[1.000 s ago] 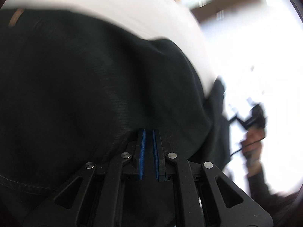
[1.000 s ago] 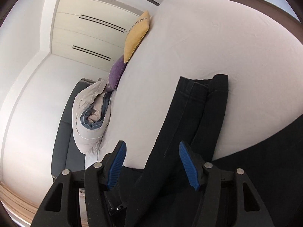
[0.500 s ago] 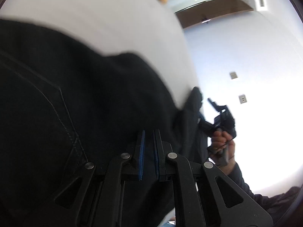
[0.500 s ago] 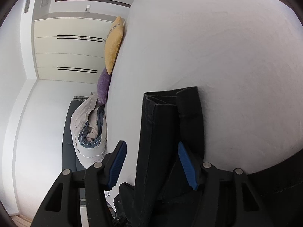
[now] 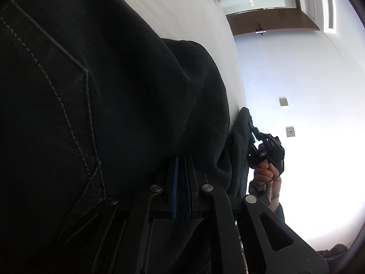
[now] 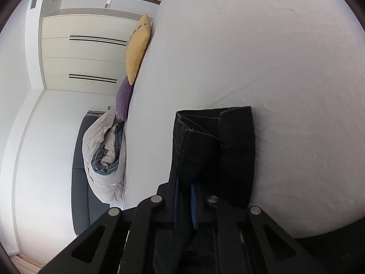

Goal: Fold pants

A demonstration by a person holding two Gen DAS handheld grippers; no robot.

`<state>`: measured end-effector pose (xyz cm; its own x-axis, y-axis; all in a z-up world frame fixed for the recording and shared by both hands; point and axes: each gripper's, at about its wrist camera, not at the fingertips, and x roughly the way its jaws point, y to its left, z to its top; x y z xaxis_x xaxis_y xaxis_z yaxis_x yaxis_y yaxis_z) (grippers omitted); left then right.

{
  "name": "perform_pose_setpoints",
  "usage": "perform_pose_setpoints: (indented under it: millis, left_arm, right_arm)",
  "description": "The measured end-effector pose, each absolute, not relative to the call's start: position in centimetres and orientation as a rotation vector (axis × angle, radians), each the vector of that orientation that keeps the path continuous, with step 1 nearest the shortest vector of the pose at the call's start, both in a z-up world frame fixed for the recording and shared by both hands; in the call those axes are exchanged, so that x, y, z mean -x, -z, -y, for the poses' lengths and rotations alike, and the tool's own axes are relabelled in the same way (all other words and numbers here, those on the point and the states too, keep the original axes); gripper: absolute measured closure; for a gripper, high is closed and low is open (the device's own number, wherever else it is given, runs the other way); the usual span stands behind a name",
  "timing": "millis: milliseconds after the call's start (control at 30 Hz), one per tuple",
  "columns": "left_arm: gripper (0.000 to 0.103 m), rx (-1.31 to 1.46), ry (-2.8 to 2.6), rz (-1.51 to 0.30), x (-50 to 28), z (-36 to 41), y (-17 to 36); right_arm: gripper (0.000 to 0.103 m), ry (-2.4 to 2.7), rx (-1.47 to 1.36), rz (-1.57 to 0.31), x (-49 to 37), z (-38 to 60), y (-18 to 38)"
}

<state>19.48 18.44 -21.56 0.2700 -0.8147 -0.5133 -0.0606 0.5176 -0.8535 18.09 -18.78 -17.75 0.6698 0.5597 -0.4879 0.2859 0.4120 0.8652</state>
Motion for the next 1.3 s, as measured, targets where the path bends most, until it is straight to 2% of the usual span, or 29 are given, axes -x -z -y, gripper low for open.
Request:
perform_pose_setpoints:
  millis: [233,500,633,800,933,1100,1300]
  left_arm:
    - [0.097,0.929,0.59,-1.239,-19.1,-18.4,21.7]
    - [0.098,0.937,0.576,-1.255,-18.8,-18.1,21.7]
    - [0.098,0.953,0.565,-1.271,-18.8,-18.2,21.9]
    - [0.098,0.959,0.549,-1.285,-18.8,-18.5,21.9]
    - [0.098,0.97,0.529,-1.289,-19.7,-17.4,21.9]
    - [0.098,0.989,0.511,-1.285,-19.5,-17.5,22.0]
    - [0.098,0.986,0.52,-1.282,-18.1,-18.1,22.1]
  right_arm:
    - [0.097,-0.195,-1.04,-0.773,-15.5,18.5,12.3]
    - [0.097,-0.114,-0.993,-0.688,-5.4,20.4,7.7]
    - [0.097,-0.012,-0.989,-0.704,0.3,20.9,8.5]
    - [0.097,0.095,-1.015,-0.784,5.6,21.3,12.5]
    - [0.097,0.133,-1.078,-0.822,7.2,21.8,15.4]
    - [0.098,0.139,-1.047,-0.819,7.4,21.7,15.7]
    - [0.099,0.157,-1.149,-0.798,9.0,22.5,16.5]
